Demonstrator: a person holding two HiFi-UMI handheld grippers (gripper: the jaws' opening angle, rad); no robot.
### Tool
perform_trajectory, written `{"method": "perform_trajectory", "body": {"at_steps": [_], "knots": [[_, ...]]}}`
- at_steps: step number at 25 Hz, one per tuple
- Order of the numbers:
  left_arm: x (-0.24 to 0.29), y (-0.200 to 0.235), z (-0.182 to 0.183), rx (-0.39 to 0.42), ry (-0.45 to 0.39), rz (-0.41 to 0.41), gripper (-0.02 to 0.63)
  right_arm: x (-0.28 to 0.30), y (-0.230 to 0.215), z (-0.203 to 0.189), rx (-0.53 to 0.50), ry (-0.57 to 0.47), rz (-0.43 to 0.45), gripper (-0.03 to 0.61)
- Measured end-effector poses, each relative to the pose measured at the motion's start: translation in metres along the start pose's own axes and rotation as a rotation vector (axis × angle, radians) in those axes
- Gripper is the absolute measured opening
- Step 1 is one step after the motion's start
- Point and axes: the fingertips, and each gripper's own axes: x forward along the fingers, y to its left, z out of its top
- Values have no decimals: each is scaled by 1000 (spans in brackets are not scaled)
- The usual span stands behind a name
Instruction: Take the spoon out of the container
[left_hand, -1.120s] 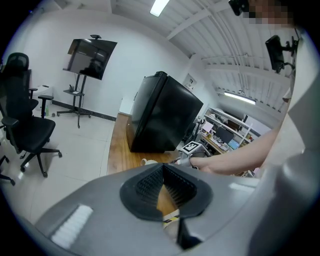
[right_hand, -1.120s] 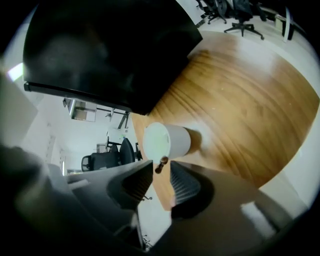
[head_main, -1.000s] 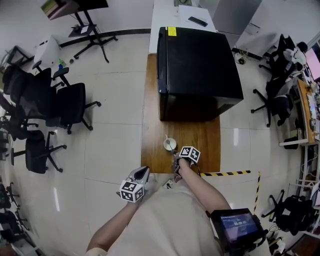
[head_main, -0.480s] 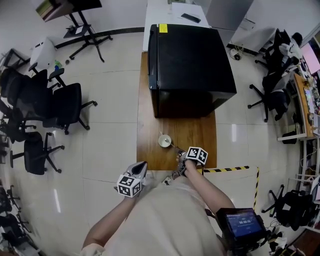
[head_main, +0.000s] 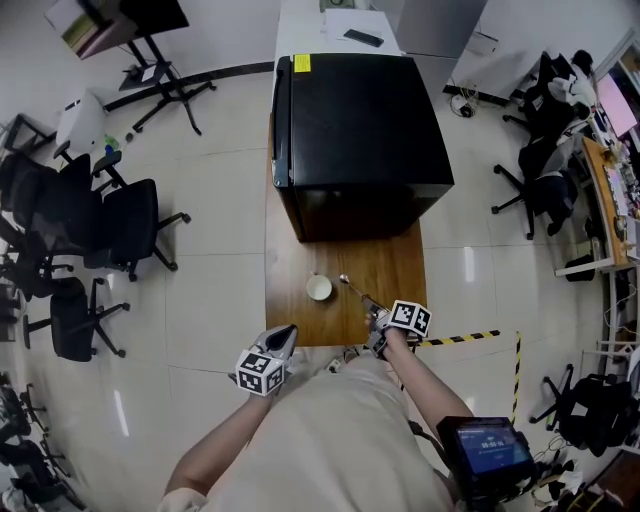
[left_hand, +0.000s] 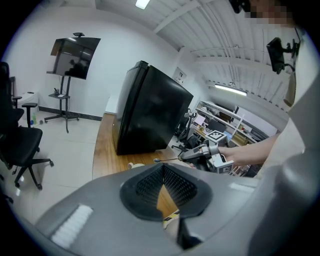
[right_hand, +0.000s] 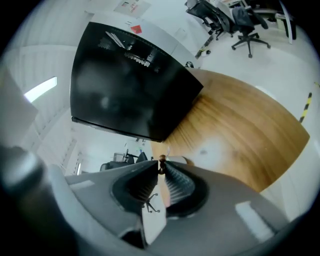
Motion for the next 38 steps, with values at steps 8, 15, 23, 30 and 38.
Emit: {"method": "perform_trajectory", "body": {"at_steps": [8,15,23,30,38], "knots": [[11,-3,-2,20,25,24,0,28,-55,21,29,-18,-71,40],[3,-2,-3,19,38,66,0,57,-89,34,36,-47,-123,40],[-6,-2,-6,10,36,105,0,79,-101,31,-72,-54,-149,43],[-10,2,-6,0,35,142,0,98,-122,1,-91,69,-195,43],[-18,9,-13,-41,25,177,0,116,-132,-13,13,130,-166,46]]}}
